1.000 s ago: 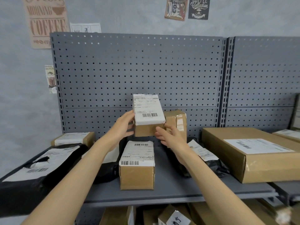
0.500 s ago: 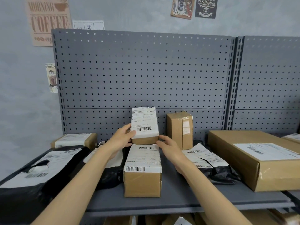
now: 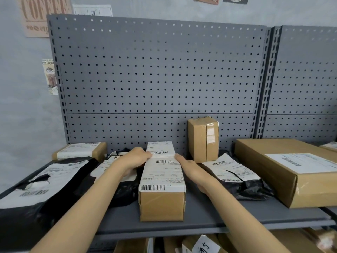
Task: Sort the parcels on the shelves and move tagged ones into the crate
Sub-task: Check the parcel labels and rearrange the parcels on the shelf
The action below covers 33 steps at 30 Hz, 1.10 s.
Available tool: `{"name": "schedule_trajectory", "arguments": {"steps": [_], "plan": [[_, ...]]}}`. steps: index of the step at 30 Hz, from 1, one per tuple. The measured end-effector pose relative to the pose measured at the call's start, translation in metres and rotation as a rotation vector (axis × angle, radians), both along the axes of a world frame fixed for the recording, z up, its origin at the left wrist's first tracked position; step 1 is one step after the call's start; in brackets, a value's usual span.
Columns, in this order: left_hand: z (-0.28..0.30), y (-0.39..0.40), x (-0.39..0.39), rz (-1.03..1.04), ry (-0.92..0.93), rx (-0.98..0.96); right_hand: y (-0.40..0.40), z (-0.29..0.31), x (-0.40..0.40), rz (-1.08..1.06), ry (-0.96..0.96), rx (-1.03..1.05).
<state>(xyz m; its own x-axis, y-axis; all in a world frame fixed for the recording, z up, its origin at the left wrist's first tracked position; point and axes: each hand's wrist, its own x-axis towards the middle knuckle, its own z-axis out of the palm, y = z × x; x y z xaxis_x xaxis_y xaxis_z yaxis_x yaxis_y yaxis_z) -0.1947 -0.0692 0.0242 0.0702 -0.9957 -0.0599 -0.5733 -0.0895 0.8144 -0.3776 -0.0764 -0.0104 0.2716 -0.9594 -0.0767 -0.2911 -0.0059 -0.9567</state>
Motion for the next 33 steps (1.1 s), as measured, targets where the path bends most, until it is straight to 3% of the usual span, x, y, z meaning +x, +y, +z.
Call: {"name": "schedule_trajectory", "arguments": {"steps": [3, 8, 13, 16, 18, 21, 25, 27, 31, 33], "plan": [[0.001, -0.003, -0.002, 0.029, -0.006, -0.019, -0.001, 0.005, 0.000, -0.072, -0.032, -0.083], [0.028, 0.002, -0.018, -0.008, -0.127, -0.151, -0.007, 0.031, -0.024, -0.399, -0.327, -0.339], [0.052, 0.005, -0.064, -0.232, -0.107, -0.249, -0.021, 0.036, -0.067, -0.594, -0.094, -0.349], [0.058, -0.002, -0.096, -0.340, -0.191, -0.279, -0.030, 0.026, -0.082, -0.500, 0.139, -0.190], [0.060, -0.009, -0.113, -0.370, -0.265, -0.279, -0.032, 0.018, -0.087, -0.378, 0.182, -0.149], [0.060, -0.018, -0.132, -0.376, -0.346, -0.274, -0.030, 0.011, -0.091, -0.277, 0.294, -0.207], [0.053, -0.024, -0.142, -0.342, -0.296, -0.204, -0.031, 0.010, -0.096, -0.176, 0.446, -0.259], [0.052, -0.023, -0.142, -0.266, -0.248, -0.198, -0.032, 0.012, -0.097, -0.118, 0.399, -0.280], [0.051, -0.018, -0.131, -0.052, -0.203, -0.173, -0.028, 0.015, -0.085, 0.063, -0.006, -0.208], [0.049, -0.012, -0.119, 0.017, -0.189, -0.122, -0.028, 0.012, -0.076, 0.076, -0.118, -0.197]]}}
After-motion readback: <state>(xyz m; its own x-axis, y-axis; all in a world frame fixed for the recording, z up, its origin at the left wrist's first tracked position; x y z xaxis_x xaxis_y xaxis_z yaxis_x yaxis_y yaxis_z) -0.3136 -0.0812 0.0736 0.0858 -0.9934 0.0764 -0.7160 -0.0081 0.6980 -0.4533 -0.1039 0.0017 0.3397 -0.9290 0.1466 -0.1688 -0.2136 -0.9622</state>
